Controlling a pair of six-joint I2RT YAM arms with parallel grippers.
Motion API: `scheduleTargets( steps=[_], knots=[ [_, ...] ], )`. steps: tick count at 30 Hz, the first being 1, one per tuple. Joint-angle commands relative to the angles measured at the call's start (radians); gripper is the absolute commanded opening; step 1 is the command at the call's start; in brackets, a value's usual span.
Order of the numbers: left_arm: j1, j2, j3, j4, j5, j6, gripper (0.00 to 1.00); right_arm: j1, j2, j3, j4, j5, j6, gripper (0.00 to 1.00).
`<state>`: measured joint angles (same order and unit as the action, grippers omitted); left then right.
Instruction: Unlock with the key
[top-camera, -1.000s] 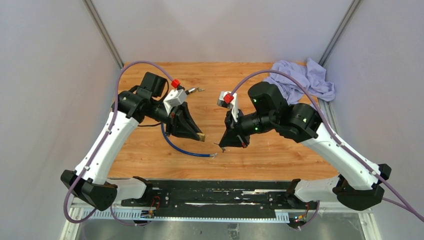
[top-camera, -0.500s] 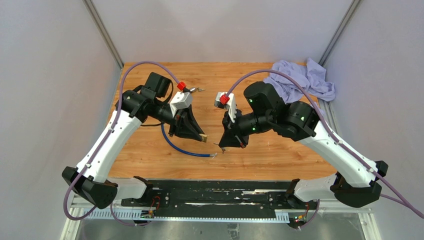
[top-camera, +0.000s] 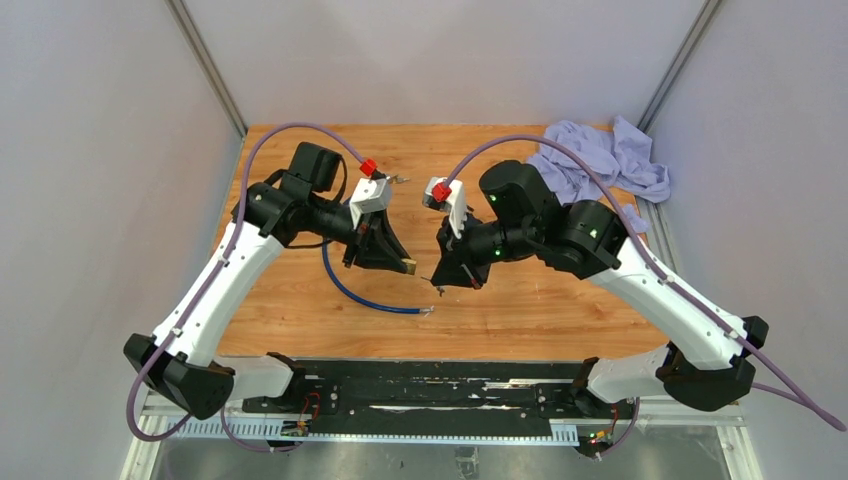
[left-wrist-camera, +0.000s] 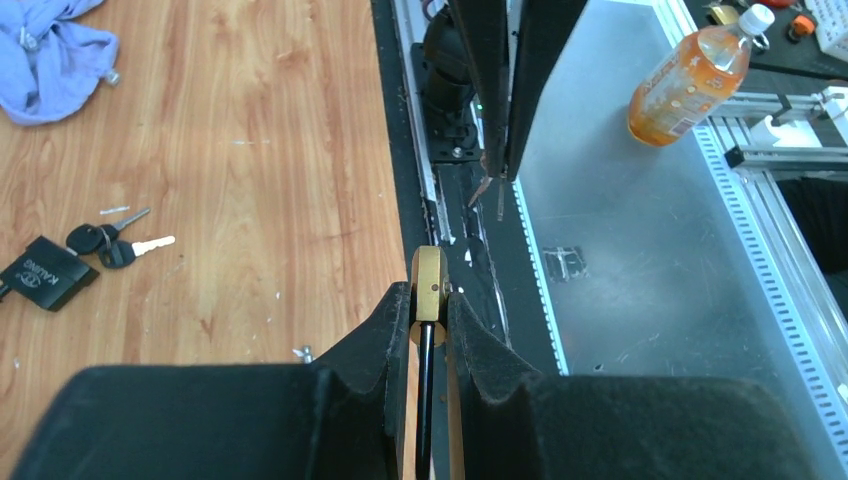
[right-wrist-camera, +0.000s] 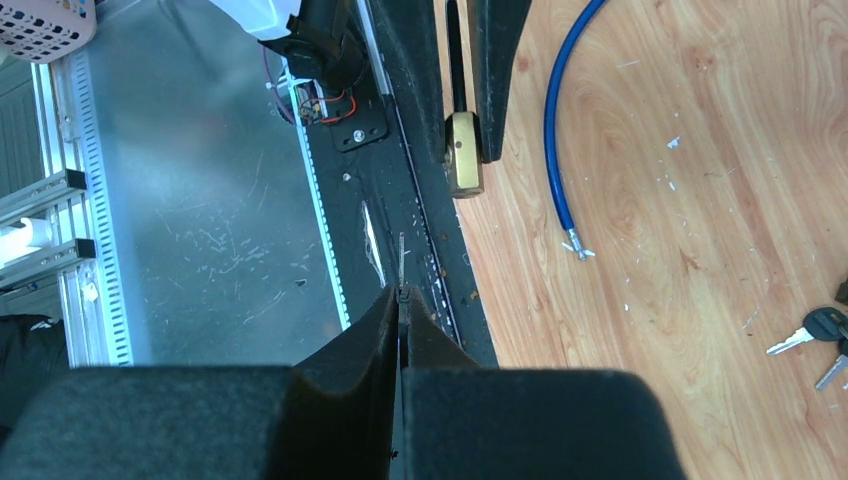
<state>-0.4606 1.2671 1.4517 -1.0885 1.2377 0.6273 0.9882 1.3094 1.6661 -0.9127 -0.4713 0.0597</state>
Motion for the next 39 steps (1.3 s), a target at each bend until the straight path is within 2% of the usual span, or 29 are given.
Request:
scheduleTargets(
  steps=[1,13,39],
  knots=[
    [-0.002,-0.043,-0.031,0.121,-0.031,-0.121,0.00,-0.002,0.007,-0.007,0.055,0.002,0.001,0.01],
    [0.014,-0.072,-0.077,0.130,0.040,-0.126,0.00,-0.030,0.026,-0.029,0.067,-0.041,-0.025,0.01],
    [0.013,-0.075,-0.100,0.133,0.099,-0.143,0.00,-0.057,0.022,-0.070,0.103,-0.079,-0.014,0.01]
  ],
)
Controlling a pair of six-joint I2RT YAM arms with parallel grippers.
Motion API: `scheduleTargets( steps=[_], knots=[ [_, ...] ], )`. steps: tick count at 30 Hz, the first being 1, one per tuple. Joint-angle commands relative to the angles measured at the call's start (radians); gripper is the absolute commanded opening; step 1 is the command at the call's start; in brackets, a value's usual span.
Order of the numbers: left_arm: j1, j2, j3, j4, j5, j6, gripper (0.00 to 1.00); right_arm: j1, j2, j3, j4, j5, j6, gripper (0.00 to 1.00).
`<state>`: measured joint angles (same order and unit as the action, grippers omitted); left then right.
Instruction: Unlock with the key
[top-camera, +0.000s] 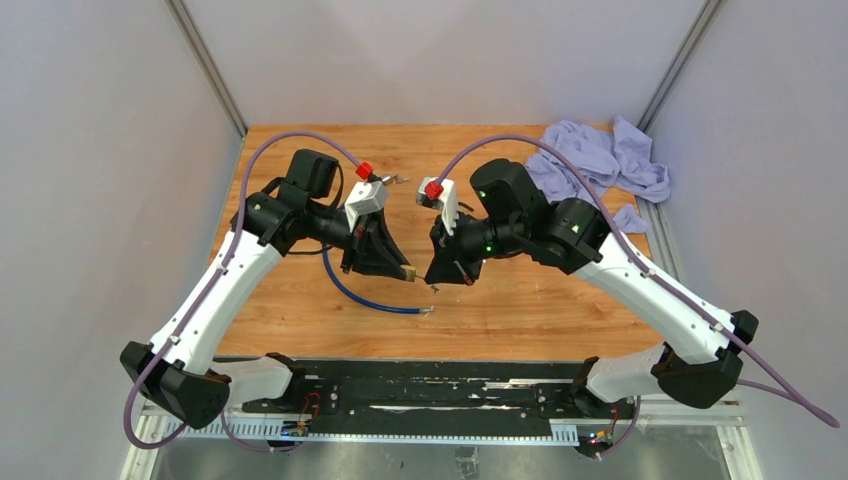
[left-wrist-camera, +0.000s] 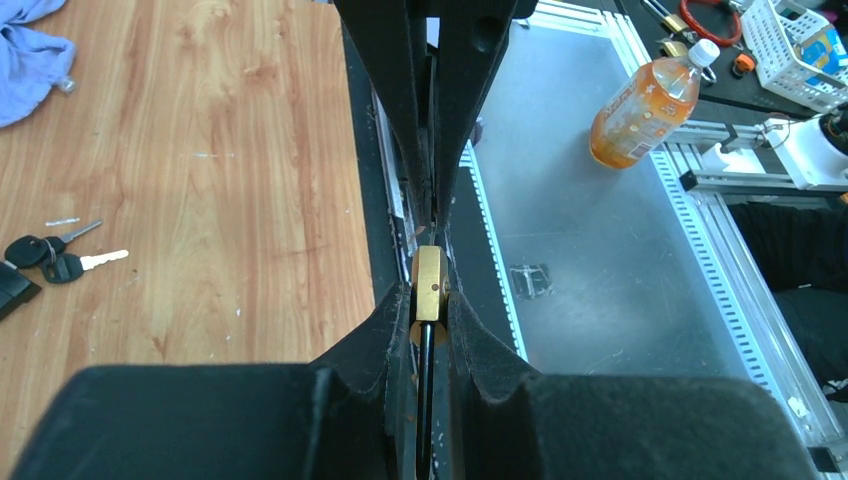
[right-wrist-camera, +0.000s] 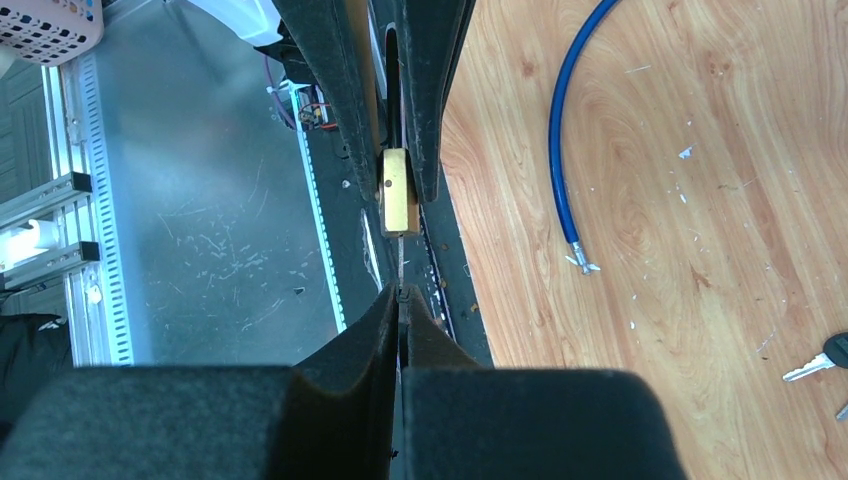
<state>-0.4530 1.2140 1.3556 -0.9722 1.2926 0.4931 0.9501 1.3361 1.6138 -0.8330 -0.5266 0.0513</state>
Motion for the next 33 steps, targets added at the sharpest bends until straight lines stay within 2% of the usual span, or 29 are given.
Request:
scheduleTargets(
  steps=[1,33],
  knots=[
    [0.005,-0.021,-0.005,0.018,0.046,-0.011,0.00,-0.020,-0.004,-0.020,0.024,-0.027,-0.005,0.01],
    [0.006,-0.030,-0.023,0.021,0.054,-0.011,0.00,-0.037,-0.004,-0.059,0.081,-0.115,0.014,0.01]
  ],
)
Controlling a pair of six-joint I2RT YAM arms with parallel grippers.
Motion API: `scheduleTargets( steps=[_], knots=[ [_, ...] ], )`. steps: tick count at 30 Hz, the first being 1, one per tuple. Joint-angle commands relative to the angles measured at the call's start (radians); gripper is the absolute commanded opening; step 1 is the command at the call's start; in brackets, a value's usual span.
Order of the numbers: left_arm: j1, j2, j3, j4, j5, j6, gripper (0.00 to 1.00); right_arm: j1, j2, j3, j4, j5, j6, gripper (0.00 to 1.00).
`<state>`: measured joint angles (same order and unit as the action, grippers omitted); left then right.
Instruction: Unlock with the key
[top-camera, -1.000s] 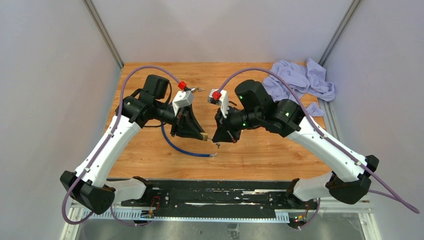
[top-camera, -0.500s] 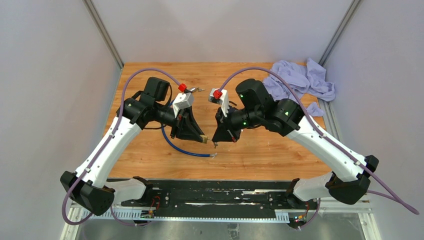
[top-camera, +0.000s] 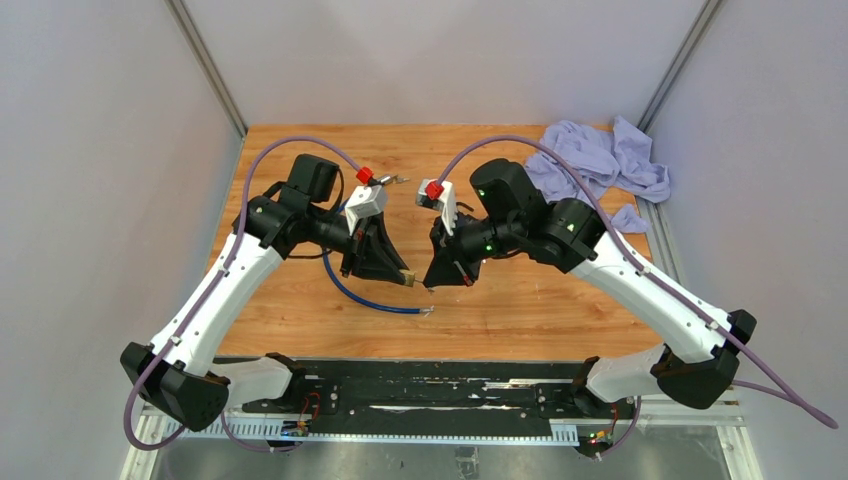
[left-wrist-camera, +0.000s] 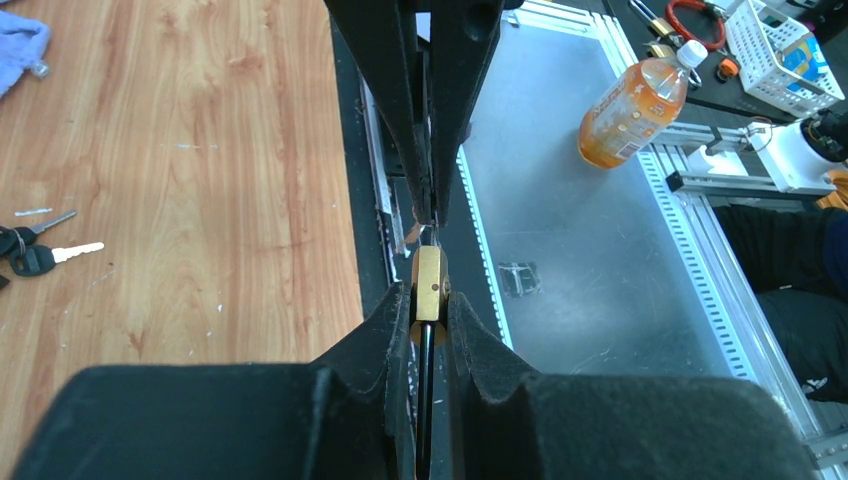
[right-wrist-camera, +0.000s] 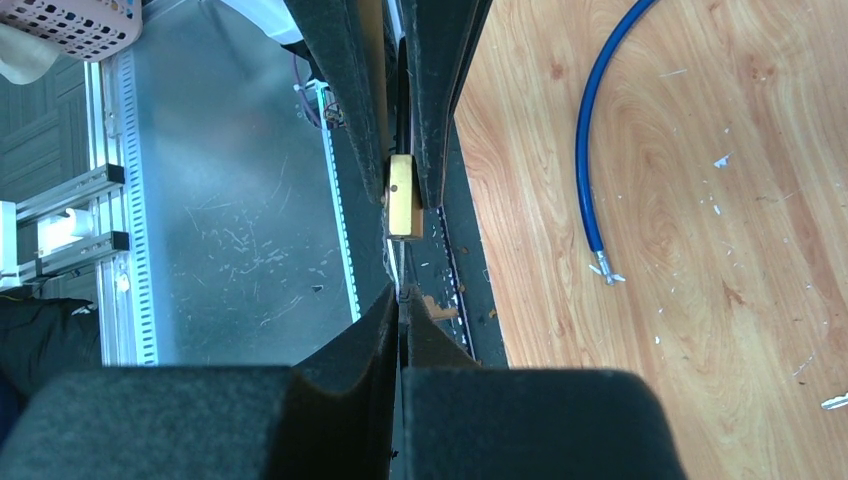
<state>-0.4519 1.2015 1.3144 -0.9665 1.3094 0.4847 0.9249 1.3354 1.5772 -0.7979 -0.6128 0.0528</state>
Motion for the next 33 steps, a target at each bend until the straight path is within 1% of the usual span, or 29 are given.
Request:
scheduleTargets(
  steps=[1,7,15,22,33],
  knots=[
    [0.005,-0.017,0.017,0.017,0.037,-0.003,0.00,-0.012,-0.003,-0.024,0.051,-0.033,0.014,0.01],
    [0.004,-0.017,0.016,0.017,0.056,0.002,0.00,-0.012,-0.006,-0.032,0.072,-0.026,0.026,0.00],
    [0.003,-0.023,-0.012,0.009,0.019,0.030,0.00,-0.018,-0.010,-0.034,0.086,-0.034,0.036,0.01],
    [0.004,-0.017,-0.009,0.004,0.014,0.044,0.00,-0.022,0.001,-0.029,0.085,-0.043,0.031,0.01],
    [0.003,0.002,-0.004,-0.012,-0.042,0.095,0.00,-0.035,0.032,-0.023,0.084,-0.081,0.022,0.01]
  ],
)
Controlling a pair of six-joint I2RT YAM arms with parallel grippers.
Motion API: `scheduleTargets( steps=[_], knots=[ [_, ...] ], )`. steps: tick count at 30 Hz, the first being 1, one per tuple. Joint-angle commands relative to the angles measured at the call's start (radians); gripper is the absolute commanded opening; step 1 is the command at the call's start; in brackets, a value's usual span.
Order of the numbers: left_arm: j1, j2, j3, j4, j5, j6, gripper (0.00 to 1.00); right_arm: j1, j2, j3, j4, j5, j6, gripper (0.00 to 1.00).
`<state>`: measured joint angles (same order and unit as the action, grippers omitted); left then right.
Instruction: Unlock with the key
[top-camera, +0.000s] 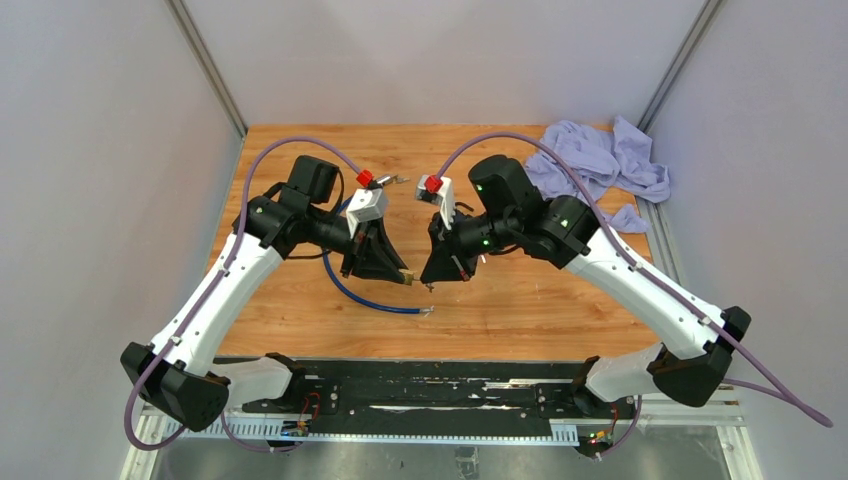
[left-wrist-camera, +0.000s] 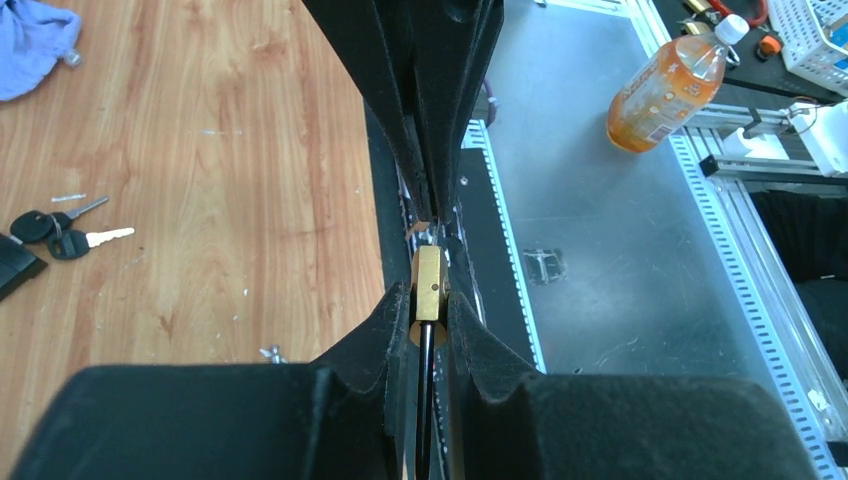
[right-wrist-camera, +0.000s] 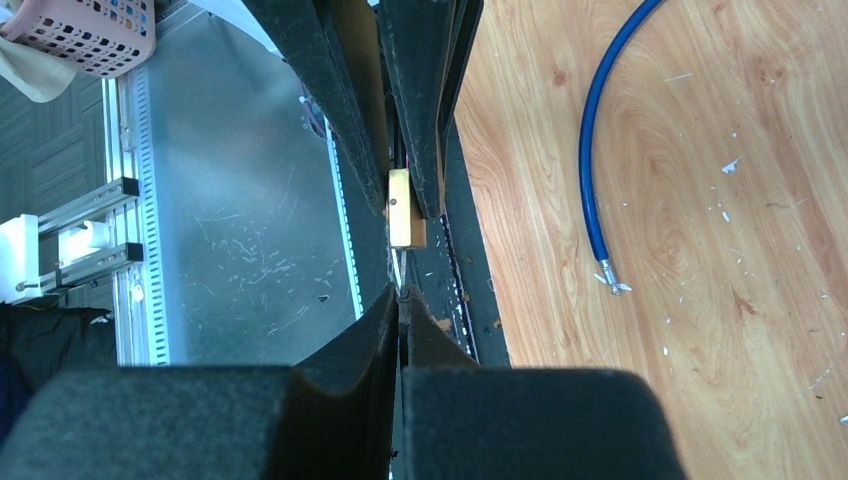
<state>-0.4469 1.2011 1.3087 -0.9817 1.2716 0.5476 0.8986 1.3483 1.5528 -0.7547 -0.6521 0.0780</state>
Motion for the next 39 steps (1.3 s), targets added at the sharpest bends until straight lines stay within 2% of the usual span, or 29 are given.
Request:
scheduleTargets(
  steps=[1,8,20,32,39],
  knots=[
    [-0.001,0.004,0.005,0.003,-0.003,0.033,0.00,-0.008,0.021,-0.002,0.042,-0.043,-0.003,0.01],
    [-0.002,0.017,0.021,0.001,0.016,0.040,0.00,-0.010,0.004,-0.042,0.077,-0.027,0.004,0.01],
    [0.000,0.035,0.024,0.001,0.058,0.040,0.00,-0.030,-0.065,-0.156,0.269,-0.001,0.075,0.01],
    [-0.001,0.046,0.012,0.002,0.030,0.062,0.00,-0.056,-0.039,-0.140,0.277,-0.064,0.081,0.01],
    [-0.001,0.072,0.057,0.000,0.032,0.061,0.00,-0.056,-0.015,-0.150,0.305,-0.079,0.095,0.01]
  ],
)
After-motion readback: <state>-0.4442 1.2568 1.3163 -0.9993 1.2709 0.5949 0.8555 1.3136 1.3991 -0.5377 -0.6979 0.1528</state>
